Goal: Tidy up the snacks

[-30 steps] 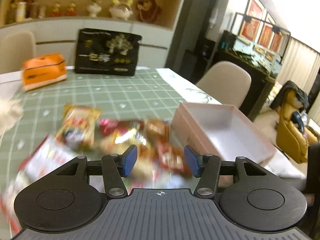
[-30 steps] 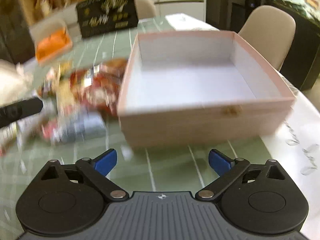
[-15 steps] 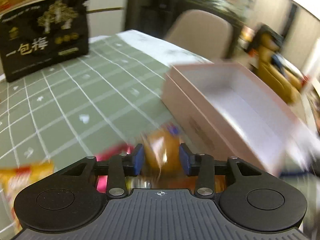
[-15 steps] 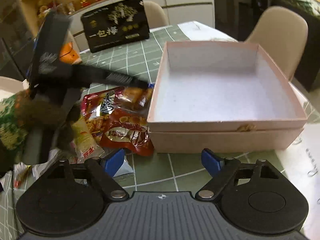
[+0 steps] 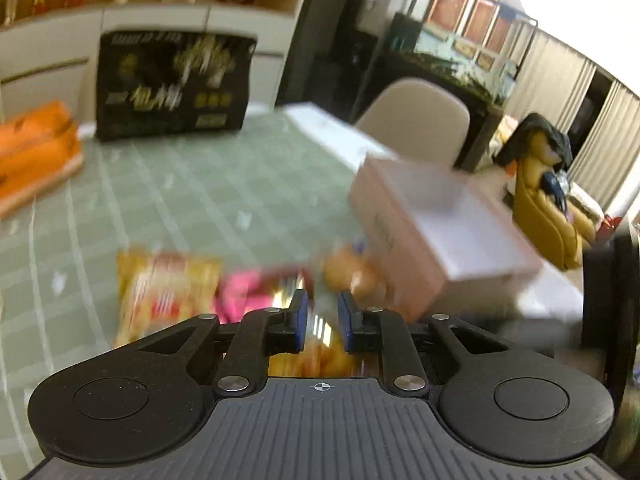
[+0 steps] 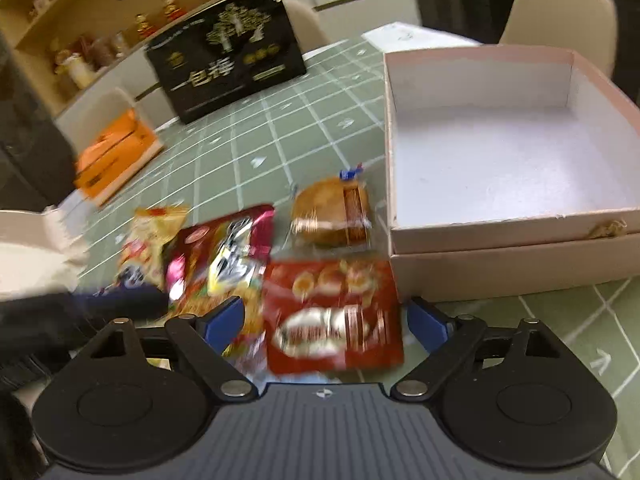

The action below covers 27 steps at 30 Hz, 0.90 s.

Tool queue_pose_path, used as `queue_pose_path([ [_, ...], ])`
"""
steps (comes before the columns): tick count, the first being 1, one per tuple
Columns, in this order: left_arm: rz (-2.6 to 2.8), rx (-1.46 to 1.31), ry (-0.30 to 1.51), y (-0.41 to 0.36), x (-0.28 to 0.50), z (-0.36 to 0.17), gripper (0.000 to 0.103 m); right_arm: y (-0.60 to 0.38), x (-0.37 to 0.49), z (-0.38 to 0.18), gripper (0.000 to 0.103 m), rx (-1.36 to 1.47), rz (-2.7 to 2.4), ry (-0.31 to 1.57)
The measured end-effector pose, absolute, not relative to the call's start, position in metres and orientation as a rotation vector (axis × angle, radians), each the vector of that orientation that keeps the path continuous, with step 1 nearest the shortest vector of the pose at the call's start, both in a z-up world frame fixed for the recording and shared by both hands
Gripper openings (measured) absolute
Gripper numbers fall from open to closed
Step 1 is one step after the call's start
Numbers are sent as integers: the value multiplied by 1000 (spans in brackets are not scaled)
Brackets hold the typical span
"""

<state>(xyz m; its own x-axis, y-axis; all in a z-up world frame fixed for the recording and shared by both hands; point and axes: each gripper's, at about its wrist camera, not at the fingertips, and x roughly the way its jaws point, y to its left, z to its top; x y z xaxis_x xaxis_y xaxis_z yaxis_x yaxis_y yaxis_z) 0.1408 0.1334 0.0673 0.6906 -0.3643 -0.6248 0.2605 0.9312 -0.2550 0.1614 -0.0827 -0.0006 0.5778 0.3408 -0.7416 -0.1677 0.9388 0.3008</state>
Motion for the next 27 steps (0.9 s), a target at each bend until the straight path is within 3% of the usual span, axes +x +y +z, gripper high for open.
queue_pose_path([
  [2,-345,-133,719,116,172,67,20,-68,161,0,74,84,307,891],
  [9,-344,-184,849,72,252,8,23,-97,116,3,72,-72,407,933],
  [17,-555,-48,878,56,181,7,22,-175,84,-1,79,-150,311,922],
  [22,-552,-194,938,74,124,10,23,-185,75,-1,80,-148,298,908],
  [27,-265,-260,871,111,69,29,24,-165,69,20,82,-117,372,846],
])
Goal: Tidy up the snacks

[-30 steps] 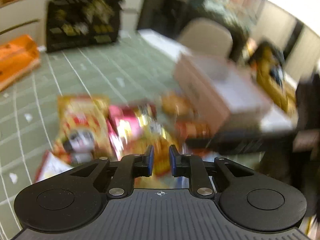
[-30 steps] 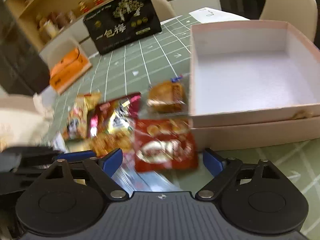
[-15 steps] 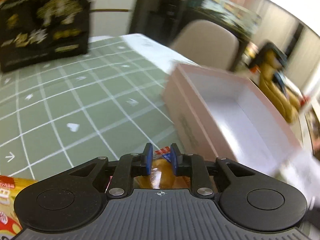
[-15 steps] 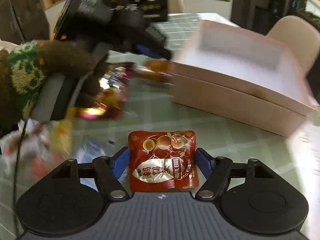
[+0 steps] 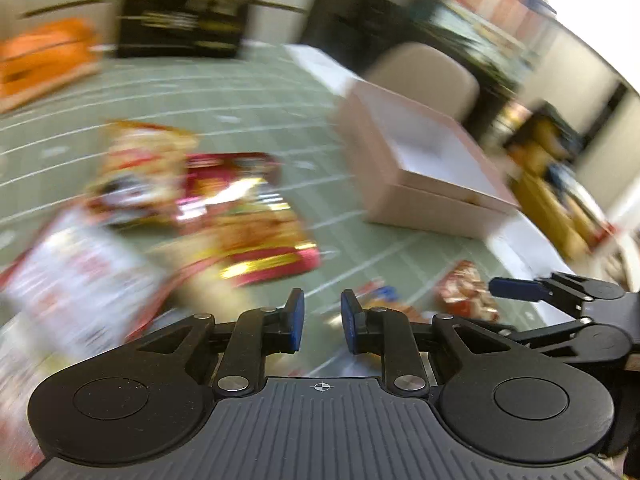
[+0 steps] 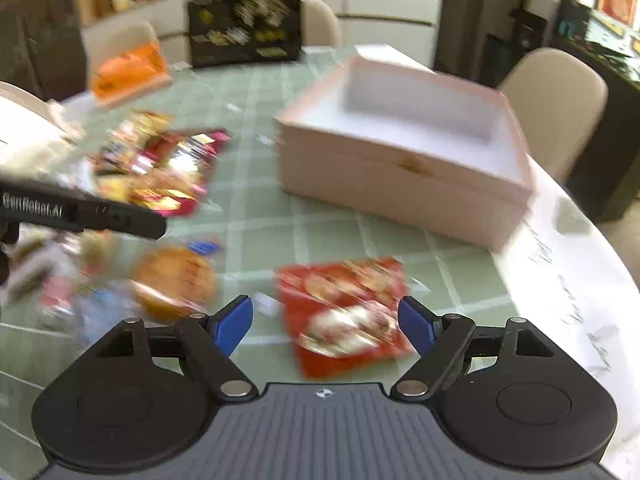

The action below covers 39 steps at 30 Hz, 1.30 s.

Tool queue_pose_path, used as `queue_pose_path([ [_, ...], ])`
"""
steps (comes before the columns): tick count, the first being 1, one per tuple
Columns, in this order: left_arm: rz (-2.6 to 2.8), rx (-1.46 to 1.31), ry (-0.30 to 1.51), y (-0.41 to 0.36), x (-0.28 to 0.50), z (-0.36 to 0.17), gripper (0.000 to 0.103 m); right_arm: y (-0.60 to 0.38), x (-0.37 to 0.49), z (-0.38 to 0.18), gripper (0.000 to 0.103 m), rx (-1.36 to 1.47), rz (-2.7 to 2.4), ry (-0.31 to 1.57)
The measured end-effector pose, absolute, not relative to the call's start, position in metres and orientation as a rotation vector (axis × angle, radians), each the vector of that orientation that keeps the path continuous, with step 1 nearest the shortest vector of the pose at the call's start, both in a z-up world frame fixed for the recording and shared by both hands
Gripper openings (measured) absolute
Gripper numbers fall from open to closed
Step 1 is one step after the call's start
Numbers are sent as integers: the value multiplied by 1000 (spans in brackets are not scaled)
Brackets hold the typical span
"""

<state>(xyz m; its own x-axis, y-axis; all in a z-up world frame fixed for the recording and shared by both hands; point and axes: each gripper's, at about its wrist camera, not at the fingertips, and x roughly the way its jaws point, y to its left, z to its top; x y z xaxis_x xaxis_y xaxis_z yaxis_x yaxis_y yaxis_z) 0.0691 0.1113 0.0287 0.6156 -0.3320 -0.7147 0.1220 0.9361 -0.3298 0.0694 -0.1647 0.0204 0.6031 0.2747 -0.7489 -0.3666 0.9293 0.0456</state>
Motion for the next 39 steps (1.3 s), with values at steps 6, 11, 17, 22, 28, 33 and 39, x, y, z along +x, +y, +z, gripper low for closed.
queue_pose_path([
  [6,-281,-163,896,105,32,35,24,-110,90,19,83,-33,552,894],
  [11,-397,109,847,51,6,41,26,-111,94,21,55,-59,511,961],
  [17,-443,470,853,-19,-5,12,40,-174,69,17,55,-100,428,952],
  [22,-517,313,905,-16,6,14,71,-216,45,27,73,-3,388,899],
  [28,-321,326,918,11,20,14,74,-227,22,24,74,-65,330,840],
  [33,-353,259,991,14,39,8,78,-234,13,18,74,-59,345,850],
  [39,-345,57,1008,16,49,12,65,-236,36,31,82,-111,350,775],
])
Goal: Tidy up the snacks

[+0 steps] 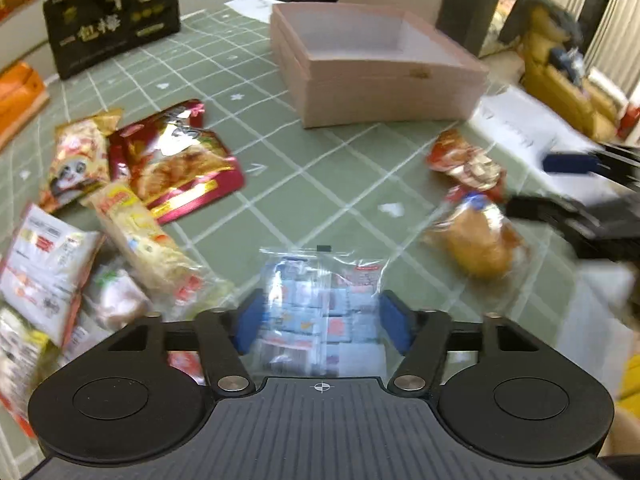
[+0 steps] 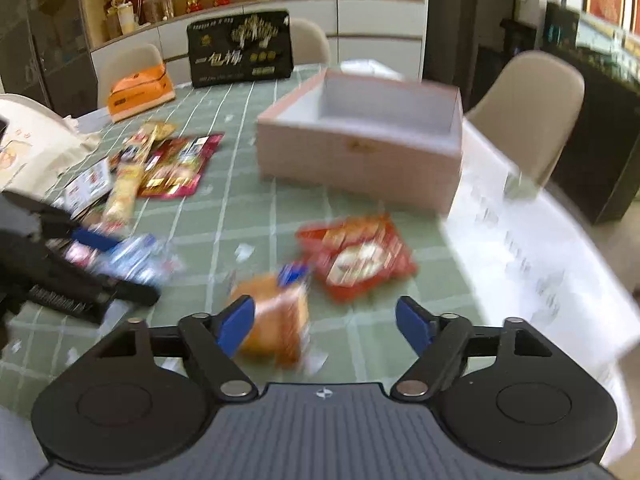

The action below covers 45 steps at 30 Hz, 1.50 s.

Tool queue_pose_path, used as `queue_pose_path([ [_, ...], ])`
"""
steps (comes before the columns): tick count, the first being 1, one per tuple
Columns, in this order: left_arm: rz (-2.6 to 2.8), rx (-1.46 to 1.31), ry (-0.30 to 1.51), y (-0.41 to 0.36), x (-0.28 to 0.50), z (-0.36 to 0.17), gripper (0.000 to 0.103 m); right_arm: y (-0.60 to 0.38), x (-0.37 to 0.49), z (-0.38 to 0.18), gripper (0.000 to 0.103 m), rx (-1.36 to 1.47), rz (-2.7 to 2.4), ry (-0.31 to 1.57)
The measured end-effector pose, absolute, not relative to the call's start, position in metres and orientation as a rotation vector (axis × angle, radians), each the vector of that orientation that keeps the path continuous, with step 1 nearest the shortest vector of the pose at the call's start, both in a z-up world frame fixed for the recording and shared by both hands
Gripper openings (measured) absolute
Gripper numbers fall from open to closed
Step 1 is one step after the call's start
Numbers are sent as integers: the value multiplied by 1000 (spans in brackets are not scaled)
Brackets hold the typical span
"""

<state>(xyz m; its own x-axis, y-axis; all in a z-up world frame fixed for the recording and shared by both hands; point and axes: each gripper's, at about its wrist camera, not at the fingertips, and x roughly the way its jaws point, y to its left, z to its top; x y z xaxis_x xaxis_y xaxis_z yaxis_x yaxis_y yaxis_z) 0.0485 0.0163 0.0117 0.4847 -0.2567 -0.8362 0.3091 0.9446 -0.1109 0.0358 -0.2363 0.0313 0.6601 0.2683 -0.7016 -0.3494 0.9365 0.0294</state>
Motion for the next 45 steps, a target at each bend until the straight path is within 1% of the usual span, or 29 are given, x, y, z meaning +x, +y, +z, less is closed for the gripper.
queue_pose_path([
  [3,-372,27,1013,9,35,18,64,-238,68,31,83,-112,320,776],
  [7,-388,13,975,2,21,36,63,-241,119,14,83,-51,331,878],
  [9,-395,2,939,2,18,51,62,-240,135,4,86,-31,366,943],
  [10,-397,-2,917,3,19,60,62,-238,135,3,87,-41,381,933],
  [12,-399,-19,861,3,20,80,62,-235,134,4,75,-74,411,947],
  [13,-400,-29,833,3,21,90,62,-235,131,6,63,-83,411,943],
  [14,-401,-42,803,4,24,101,62,-236,128,11,56,-87,423,935],
  [16,-403,-68,745,4,34,121,62,-241,118,27,33,-95,443,923],
  [18,-402,-84,706,2,48,135,62,-248,109,41,27,-80,461,913],
  [19,-394,-87,700,0,55,138,62,-252,106,46,26,-81,461,901],
  [21,-379,-99,712,-3,65,138,62,-254,98,52,29,-113,467,879],
  [22,-377,-103,727,-5,67,134,62,-255,96,52,45,-128,472,874],
  [23,-377,-102,749,-6,67,129,62,-254,93,51,69,-137,473,871],
  [24,-377,-93,782,-9,67,121,62,-254,91,48,77,-139,473,866],
  [25,-376,-81,812,-10,67,113,62,-253,89,45,79,-138,472,854],
  [30,-333,-44,949,-13,65,79,62,-233,101,25,79,-175,483,873],
  [33,-325,-42,969,-8,61,73,62,-225,119,9,80,-206,475,939],
  [34,-326,-41,970,-6,60,72,62,-224,122,6,84,-208,467,957],
  [35,-327,-39,971,-6,58,72,62,-224,123,5,84,-215,453,950],
  [36,-328,-39,973,-5,57,72,62,-226,123,6,81,-205,448,958],
  [37,-329,-40,975,-4,58,70,62,-227,122,8,76,-199,438,963],
  [41,-334,-57,969,-3,65,73,62,-231,99,33,75,-212,431,921],
  [43,-350,-103,928,0,72,88,62,-240,87,56,75,-196,422,876],
  [45,-357,-149,848,4,86,112,62,-252,79,82,75,-155,415,826],
])
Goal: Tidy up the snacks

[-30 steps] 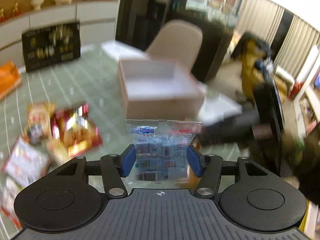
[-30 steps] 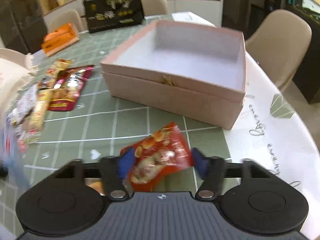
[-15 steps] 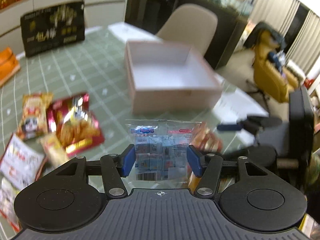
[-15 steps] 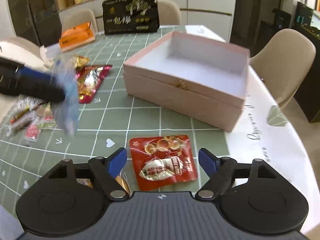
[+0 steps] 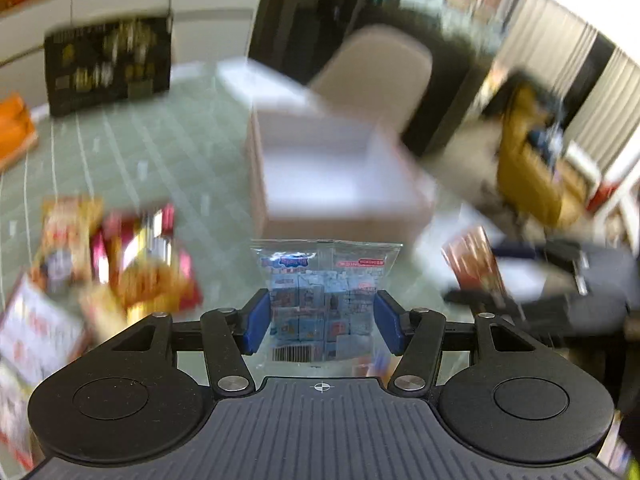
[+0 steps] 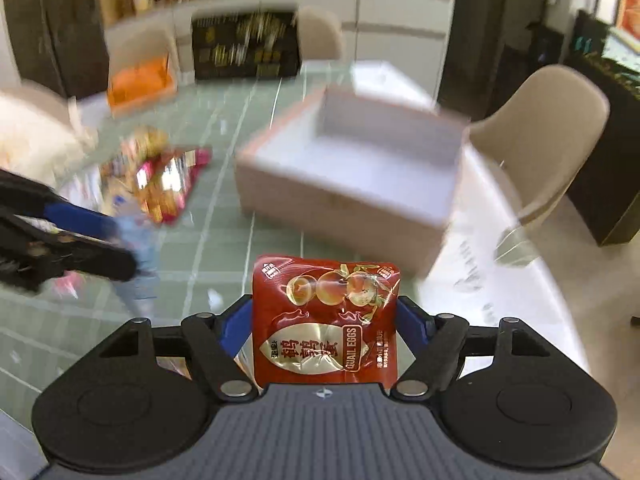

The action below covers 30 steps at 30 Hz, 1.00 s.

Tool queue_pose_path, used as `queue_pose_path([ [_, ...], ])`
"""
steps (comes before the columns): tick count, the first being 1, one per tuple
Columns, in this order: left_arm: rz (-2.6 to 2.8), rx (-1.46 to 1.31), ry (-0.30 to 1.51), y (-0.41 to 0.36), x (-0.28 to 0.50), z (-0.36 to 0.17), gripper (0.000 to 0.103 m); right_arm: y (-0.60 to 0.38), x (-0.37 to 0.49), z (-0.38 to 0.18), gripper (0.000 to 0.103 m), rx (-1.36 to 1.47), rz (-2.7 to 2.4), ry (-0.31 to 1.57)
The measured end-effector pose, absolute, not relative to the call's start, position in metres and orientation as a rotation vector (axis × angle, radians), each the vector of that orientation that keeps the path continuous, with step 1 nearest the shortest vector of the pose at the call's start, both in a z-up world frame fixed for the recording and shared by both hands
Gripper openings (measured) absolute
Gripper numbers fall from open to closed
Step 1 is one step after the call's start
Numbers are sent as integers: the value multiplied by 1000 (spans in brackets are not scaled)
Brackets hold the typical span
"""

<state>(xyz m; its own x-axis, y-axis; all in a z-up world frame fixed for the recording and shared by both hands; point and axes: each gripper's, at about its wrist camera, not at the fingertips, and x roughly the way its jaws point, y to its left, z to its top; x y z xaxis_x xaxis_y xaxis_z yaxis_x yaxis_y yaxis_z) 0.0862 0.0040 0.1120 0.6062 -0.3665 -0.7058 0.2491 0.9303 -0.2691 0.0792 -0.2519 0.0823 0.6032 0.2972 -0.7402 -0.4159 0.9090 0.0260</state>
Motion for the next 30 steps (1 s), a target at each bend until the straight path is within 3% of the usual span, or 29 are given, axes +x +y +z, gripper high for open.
queue_pose_path([
  [5,-392,-182,735,-10,160,144,63,-271,69,137,76,-124,364,698],
  [10,-412,-266,857,-24,247,81,60,-271,76,145,76,-99,299,697],
  [15,-385,-406,724,14,217,81,60,-271,97,151,76,-62,248,679],
  [19,-265,-321,681,50,197,82,60,-260,156,153,82,117,273,648],
  [22,-146,-279,702,89,191,71,60,-242,206,129,82,172,276,733],
  [24,-68,-290,715,118,189,61,60,-228,220,106,75,155,256,791],
  [26,1,-284,714,144,186,54,60,-211,220,80,57,127,282,852],
  [30,112,-267,721,179,191,40,60,-180,211,49,52,116,310,928],
])
